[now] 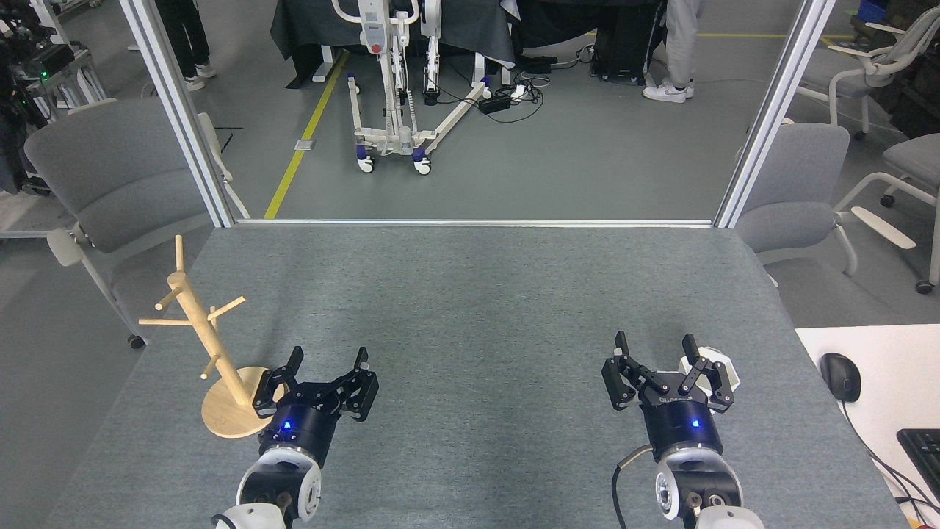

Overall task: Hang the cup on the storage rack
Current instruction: 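Move the right gripper down toward the white hexagonal cup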

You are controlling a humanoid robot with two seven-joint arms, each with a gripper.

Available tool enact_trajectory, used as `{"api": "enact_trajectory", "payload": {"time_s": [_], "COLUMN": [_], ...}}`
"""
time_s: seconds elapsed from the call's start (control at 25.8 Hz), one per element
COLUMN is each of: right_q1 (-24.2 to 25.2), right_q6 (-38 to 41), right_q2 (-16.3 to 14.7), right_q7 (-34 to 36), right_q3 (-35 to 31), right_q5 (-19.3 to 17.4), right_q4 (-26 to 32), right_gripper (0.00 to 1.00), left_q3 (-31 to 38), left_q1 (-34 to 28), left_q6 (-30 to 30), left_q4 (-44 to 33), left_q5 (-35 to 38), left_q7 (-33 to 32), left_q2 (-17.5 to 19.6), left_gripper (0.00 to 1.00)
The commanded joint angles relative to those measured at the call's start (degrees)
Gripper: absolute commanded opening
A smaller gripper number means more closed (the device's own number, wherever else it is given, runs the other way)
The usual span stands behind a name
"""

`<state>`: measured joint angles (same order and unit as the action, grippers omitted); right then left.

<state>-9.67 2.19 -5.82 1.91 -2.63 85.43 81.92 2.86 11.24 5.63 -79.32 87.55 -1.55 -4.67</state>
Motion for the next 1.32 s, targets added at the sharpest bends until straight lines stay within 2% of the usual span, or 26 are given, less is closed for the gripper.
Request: {"api": "enact_trajectory", "payload": {"time_s": [0.0,0.12,0.39,0.7,0.97,1.28], "right_q1": [0.09,0.09,0.18,0.35,1.41,3.78], "right_q6": [-0.08,-0.08,-0.17,-0.25,0.19,2.56], "right_q2": [-0.07,-0.07,-0.07,-0.42,-0.77,-3.06], "right_q7": [0.02,0.02,-0.07,-0.07,-0.15,-0.07], "right_q3": [0.0,0.0,-0.18,-0.44,-4.84,-7.83], "right_q5": [0.0,0.0,0.0,0.0,0.0,0.0], "right_q4": [-0.01,-0.01,-0.01,0.52,0.7,0.61], "right_gripper": [1.0,1.0,1.0,1.0,1.0,1.0], "left_q3": [0.21,-0.14,-0.49,-0.49,-0.49,-0.4], "left_q1": [-0.25,-0.17,-1.66,-1.66,-2.1,-2.54], "left_q6": [-1.67,-3.61,-0.79,-0.88,1.32,1.58], "left_q4": [-0.13,-0.13,-4.97,-4.44,-4.61,-3.56], "left_q5": [0.07,0.07,-0.02,0.07,0.16,0.34], "left_q7": [0.14,1.99,2.08,1.9,2.69,2.25], "left_q2": [-0.61,-1.14,-1.14,-0.87,-0.43,-0.08], "left_gripper": [0.99,0.99,0.99,0.99,0.99,0.99]}}
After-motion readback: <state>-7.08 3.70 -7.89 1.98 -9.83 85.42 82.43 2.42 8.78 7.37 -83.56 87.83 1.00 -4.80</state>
